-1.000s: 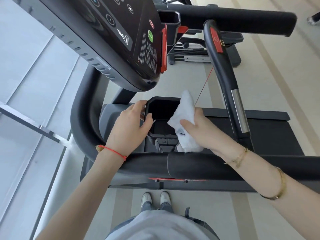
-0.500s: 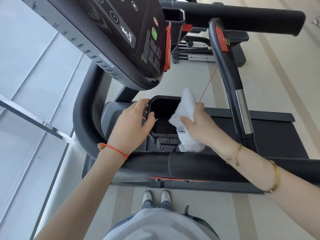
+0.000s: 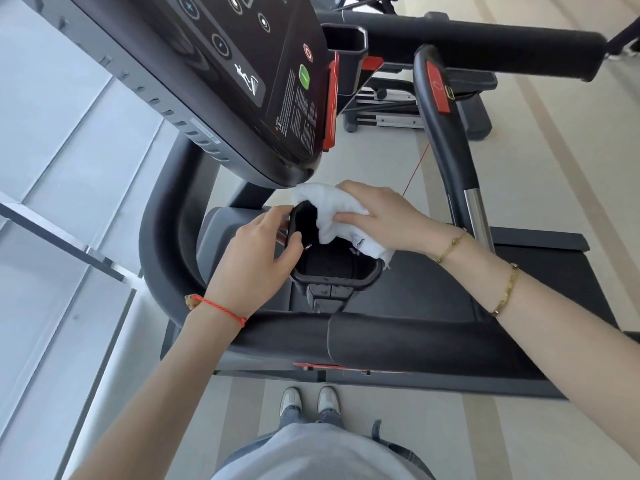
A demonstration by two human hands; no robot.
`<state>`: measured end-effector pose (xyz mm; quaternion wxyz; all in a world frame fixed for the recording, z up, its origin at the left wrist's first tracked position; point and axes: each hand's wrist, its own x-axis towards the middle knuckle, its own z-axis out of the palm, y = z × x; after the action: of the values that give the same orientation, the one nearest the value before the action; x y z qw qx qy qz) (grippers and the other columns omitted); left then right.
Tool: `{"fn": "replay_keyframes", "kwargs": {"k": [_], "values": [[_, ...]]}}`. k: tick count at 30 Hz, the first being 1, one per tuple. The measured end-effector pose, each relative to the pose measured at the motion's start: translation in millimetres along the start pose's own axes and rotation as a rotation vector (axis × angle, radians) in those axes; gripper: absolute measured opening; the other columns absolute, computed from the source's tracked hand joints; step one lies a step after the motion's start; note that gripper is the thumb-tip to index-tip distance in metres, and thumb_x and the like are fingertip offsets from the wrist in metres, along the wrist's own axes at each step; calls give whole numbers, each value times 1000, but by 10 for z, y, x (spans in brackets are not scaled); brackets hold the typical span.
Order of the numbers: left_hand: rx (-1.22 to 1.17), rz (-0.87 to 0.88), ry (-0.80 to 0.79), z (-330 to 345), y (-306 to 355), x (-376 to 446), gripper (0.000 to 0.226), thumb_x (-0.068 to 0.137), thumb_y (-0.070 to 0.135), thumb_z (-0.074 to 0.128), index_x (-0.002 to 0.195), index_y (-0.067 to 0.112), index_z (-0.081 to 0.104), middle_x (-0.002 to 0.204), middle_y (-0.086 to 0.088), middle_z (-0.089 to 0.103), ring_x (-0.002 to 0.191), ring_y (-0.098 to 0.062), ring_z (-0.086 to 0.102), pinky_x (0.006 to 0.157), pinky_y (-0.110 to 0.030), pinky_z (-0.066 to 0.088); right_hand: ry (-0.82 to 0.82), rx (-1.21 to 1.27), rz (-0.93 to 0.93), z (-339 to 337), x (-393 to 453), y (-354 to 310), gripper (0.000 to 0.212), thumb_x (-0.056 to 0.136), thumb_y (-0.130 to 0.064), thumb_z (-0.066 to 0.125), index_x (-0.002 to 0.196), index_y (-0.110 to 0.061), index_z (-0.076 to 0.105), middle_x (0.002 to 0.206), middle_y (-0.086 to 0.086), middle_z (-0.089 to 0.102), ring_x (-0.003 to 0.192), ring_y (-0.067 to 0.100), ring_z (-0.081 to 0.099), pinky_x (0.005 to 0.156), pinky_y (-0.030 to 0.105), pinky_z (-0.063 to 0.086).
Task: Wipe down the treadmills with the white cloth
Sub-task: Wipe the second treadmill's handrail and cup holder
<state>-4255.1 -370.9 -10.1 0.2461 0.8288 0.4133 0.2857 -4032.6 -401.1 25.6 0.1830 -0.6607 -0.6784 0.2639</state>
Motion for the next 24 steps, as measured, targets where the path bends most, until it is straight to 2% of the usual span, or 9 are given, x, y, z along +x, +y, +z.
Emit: {"fn": "replay_keyframes", "kwargs": {"k": [5,8,11,14,16,18,20,22,24], "values": [[11,-5,4,-4,-6,-6,43,88,44,45,125,24,54,94,16,58,83,-1,58,78,-27,51,98,183,43,-43,-368,71,16,99,-40,47,111,-30,51,81,-15,61,70,-6,58,58,8,40],[34,-1,6,-2,-13,-10,42,90,40,49,127,22,55,96,16,56,83,2,54,78,-24,47,116,223,72,-86,-600,80,39,95,-51,39,125,-28,50,98,-4,69,85,2,65,70,18,50],[44,-3,-11,-18,-16,-16,41,93,33,55,132,18,55,102,9,63,88,-3,58,81,-29,51,108,284,29,-91,-817,38,40,93,-54,37,131,-42,42,112,-7,68,101,2,62,79,15,49],[42,10,-49,-63,-17,-62,43,97,31,52,137,16,52,109,1,66,95,-14,64,84,-32,52,-19,208,22,-6,-1023,-47,43,92,-66,34,134,-63,28,143,-3,49,136,4,35,101,23,34],[46,29,-76,-117,-21,-114,41,99,28,47,139,17,50,111,0,67,95,-19,65,84,-31,50,-115,73,-5,53,-1113,-143,61,88,-75,26,143,-51,28,151,-15,32,143,-11,3,111,19,15],[43,42,-105,-180,-29,-169,39,101,22,44,140,17,49,114,-1,67,98,-22,65,87,-35,51,-100,-142,-129,113,-1097,-281,70,92,-71,23,139,-23,46,140,-15,47,139,-7,13,112,11,8],[30,47,-131,-233,-28,-222,38,102,18,41,140,17,50,116,-1,66,101,-22,65,90,-39,52,-70,-277,-228,198,-982,-484,42,101,-53,29,100,-22,59,92,-15,66,105,10,47,101,21,27],[23,50,-132,-265,-22,-265,38,102,16,41,138,16,51,116,-1,67,101,-22,65,88,-39,51,-82,-302,-223,303,-796,-690,31,104,-40,34,80,-26,46,59,-14,47,75,15,52,82,31,36],[22,50,-116,-279,-14,-297,36,102,15,42,136,16,54,116,-2,67,100,-23,64,86,-36,51,-152,-285,-105,396,-635,-783,34,103,-44,31,85,-19,43,65,-12,44,74,20,54,72,36,38]]}}
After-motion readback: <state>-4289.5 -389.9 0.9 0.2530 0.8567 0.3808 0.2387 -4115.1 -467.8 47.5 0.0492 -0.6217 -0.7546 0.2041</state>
